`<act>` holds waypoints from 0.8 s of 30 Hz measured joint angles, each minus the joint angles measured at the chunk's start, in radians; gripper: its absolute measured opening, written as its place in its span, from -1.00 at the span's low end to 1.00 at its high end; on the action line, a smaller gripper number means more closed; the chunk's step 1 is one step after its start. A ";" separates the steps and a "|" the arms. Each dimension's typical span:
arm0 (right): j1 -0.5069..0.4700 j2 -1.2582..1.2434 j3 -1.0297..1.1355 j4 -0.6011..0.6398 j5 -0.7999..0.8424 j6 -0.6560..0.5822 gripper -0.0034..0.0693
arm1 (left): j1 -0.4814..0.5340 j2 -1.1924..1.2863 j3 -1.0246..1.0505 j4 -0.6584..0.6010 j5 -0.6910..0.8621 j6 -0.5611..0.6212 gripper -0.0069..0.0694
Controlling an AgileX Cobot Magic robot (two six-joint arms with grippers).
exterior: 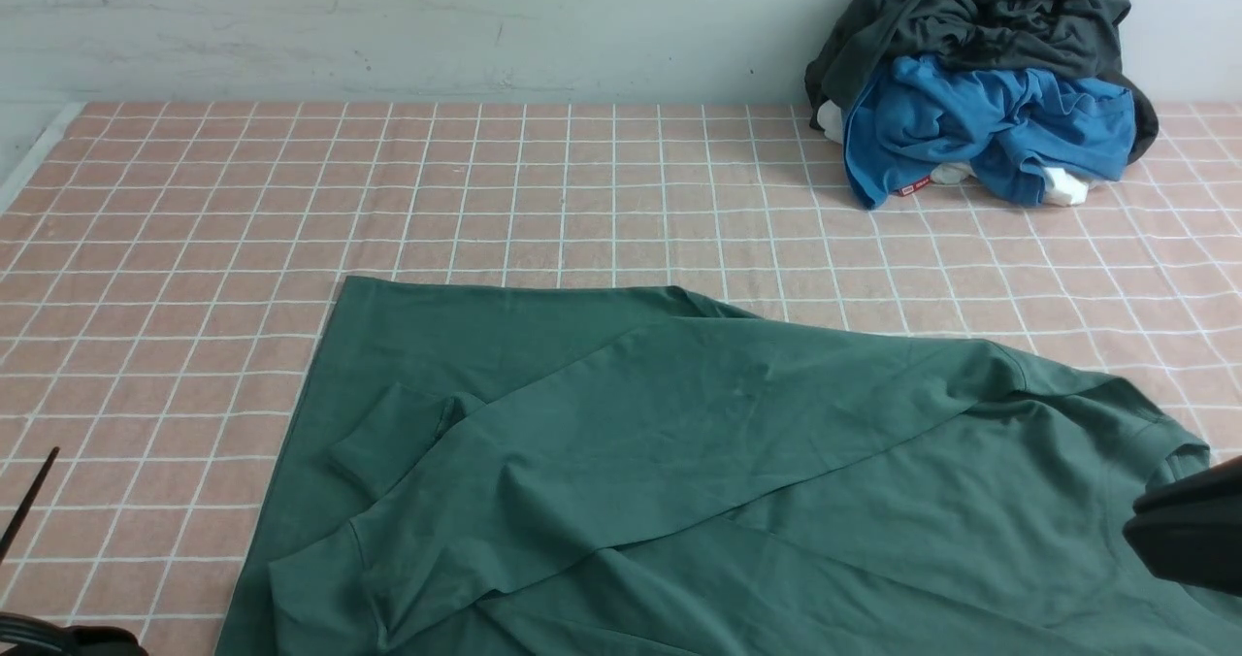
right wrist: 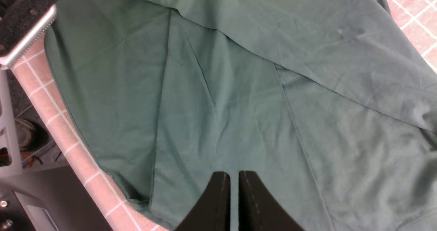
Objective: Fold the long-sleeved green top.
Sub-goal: Use both arms simultaneously to clamp the lower edge of the clothing fabric
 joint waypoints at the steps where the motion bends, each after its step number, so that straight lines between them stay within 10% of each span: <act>1: 0.000 0.000 0.000 -0.005 0.000 -0.010 -0.80 | 0.000 0.000 -0.004 0.008 0.011 0.001 -0.78; 8: 0.000 0.000 0.088 -0.012 -0.003 -0.123 -0.48 | 0.000 0.000 -0.089 0.074 0.167 0.003 -0.80; 17: 0.000 0.001 0.420 -0.073 -0.115 -0.358 0.52 | 0.000 0.000 -0.122 0.044 0.241 0.003 -0.80; 24: 0.001 0.001 0.646 -0.197 -0.310 -0.488 0.65 | 0.000 0.000 -0.122 0.009 0.242 0.003 -0.80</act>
